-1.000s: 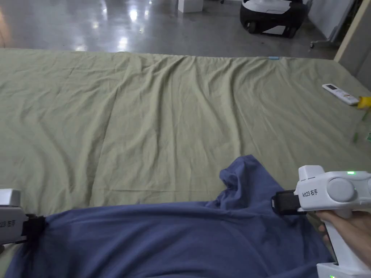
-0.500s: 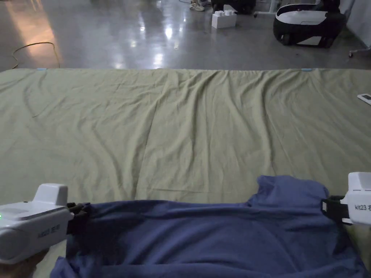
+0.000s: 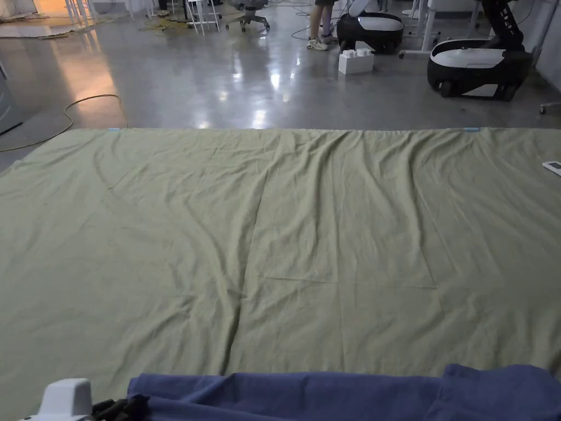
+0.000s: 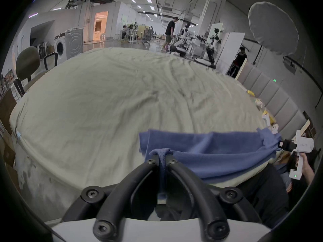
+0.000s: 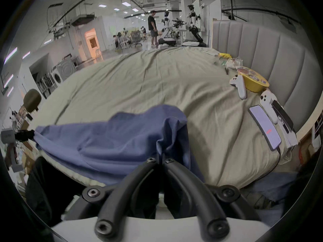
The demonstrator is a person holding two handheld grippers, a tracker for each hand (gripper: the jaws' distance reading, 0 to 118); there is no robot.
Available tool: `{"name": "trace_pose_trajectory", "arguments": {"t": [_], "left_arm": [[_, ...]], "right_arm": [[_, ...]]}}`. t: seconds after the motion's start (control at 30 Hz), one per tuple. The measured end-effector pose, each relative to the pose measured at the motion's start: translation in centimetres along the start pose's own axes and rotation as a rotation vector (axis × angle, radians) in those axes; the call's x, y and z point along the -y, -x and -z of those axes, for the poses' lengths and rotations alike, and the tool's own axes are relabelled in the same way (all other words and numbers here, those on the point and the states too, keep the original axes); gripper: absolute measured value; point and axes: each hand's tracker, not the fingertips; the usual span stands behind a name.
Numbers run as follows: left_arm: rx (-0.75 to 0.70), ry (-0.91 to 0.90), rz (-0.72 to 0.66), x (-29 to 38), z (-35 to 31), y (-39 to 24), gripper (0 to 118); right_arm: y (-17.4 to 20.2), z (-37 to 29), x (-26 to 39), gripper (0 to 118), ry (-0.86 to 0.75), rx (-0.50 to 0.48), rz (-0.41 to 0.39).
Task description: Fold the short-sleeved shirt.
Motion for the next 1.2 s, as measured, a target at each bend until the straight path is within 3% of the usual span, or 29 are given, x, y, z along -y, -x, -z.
{"name": "trace_pose_trajectory", "arguments": {"t": [0.03,0.07,0.1,0.13,0.17,0.27,0.4,0.6,0.7,0.77,0.83,0.87,0.9,0.97,1.03,1.07,1.2], "left_arm": [[-0.012,0.014,0.006,0.5,0.4,0.0,27],[-0.065,0.028,0.008,1.2,1.0,1.0,51],[-0.1,0.031,0.013,1.5,1.1,1.2,83],[-0.115,0.034,0.008,1.7,1.0,1.5,97],[-0.114,0.022,0.0,1.8,0.3,1.9,98],[-0.116,-0.099,-0.009,0.5,-4.0,1.9,98],[-0.211,-0.358,0.194,-2.1,-11.7,-1.9,98],[-0.078,-0.679,0.194,-4.8,-20.1,-8.7,98],[-0.047,-0.781,0.225,-4.8,-22.2,-11.9,98],[-0.169,-0.816,0.318,-4.1,-22.6,-13.5,97],[-0.212,-0.827,0.383,-3.5,-22.3,-14.8,93],[-0.205,-0.816,0.391,-3.4,-22.2,-15.2,86],[-0.202,-0.811,0.382,-3.4,-22.2,-15.6,70],[-0.189,-0.784,0.351,-3.7,-22.2,-16.0,44],[-0.15,-0.773,0.312,-3.9,-22.2,-15.9,20],[-0.119,-0.784,0.297,-3.9,-22.2,-15.9,12],[-0.08,-0.766,0.291,-4.2,-22.1,-16.0,1]], "right_arm": [[0.1,0.7,0.3,18,0.013,0.021,-0.025],[0.3,1.3,0.6,37,0.039,0.066,-0.055],[0.4,1.7,0.9,65,0.056,0.097,-0.057],[0.2,2.0,1.1,81,0.063,0.097,-0.048],[-1.5,2.7,1.6,88,0.06,0.103,-0.031],[-1.3,-0.9,1.5,87,-0.058,0.179,0.026],[0.1,-8.4,0.5,88,-0.324,0.122,0.126],[5.1,-16.2,-2.9,88,-0.642,0.043,0.043],[7.7,-18.5,-4.8,88,-0.719,-0.005,-0.032],[9.2,-19.4,-5.5,88,-0.753,-0.02,-0.088],[10.4,-20.0,-5.9,88,-0.825,-0.023,-0.166],[10.8,-19.7,-6.0,87,-0.801,-0.044,-0.151],[11.3,-19.7,-6.1,83,-0.803,-0.05,-0.174],[12.1,-19.6,-5.9,63,-0.809,-0.063,-0.2],[12.5,-19.5,-5.9,22,-0.805,-0.086,-0.211],[12.6,-19.3,-5.8,12,-0.794,-0.113,-0.204],[13.0,-18.9,-5.3,1,-0.772,-0.092,-0.203]]}}
